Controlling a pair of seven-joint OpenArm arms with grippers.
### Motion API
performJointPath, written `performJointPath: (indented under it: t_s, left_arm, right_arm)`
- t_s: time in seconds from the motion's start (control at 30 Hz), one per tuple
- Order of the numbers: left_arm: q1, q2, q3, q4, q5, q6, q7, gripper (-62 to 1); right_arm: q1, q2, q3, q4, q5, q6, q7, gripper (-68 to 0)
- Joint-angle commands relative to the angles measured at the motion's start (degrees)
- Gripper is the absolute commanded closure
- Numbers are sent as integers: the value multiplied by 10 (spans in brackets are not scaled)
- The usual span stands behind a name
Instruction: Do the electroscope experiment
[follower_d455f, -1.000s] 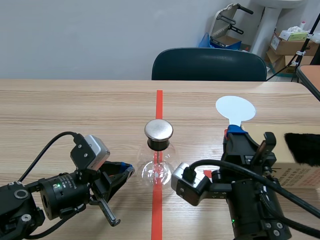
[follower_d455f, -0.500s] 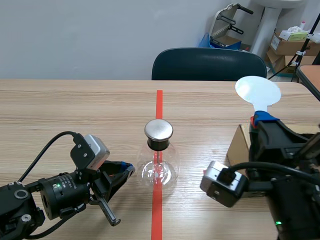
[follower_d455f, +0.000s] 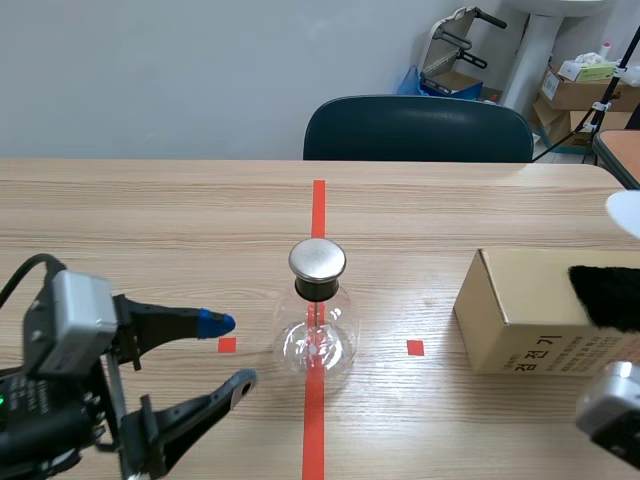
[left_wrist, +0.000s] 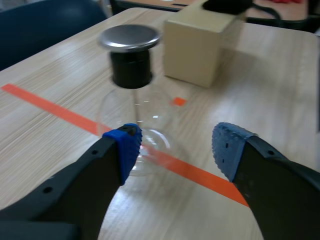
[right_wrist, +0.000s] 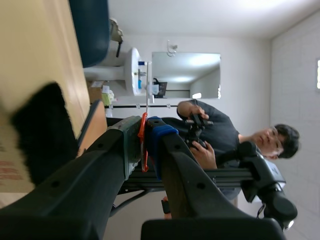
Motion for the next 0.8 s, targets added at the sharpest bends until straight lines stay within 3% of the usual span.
performJointPath:
  t_s: [0.0, 0.1, 0.2, 0.3, 0.43, 0.57, 0.77]
  left_arm:
    - [23, -10, -2, 15, -5, 1, -20, -371]
    - [66, -32, -2, 49, -5, 5, -39, -380]
    - [103, -50, -2, 81, -5, 33, -43, -392]
    - [135, -66, -2, 108, -5, 66, -43, -432]
    - [174, -73, -25, 137, -5, 99, -43, -433]
    - [193, -72, -54, 159, -6, 107, -38, -433]
    - [197, -70, -73, 173, -5, 126, -11, -433]
  right_arm:
    - [11, -2, 22, 8, 25, -35, 33, -18]
    - [17, -29, 77, -9, 58, -35, 129, -18]
    - [33, -63, 121, -40, 83, -35, 229, -17]
    - [57, -92, 155, -80, 90, -35, 298, -17]
    - [83, -108, 183, -126, 96, -35, 348, -17]
    - [104, -108, 198, -169, 114, -35, 391, -17]
    - [141, -108, 228, -232, 84, -35, 405, -17]
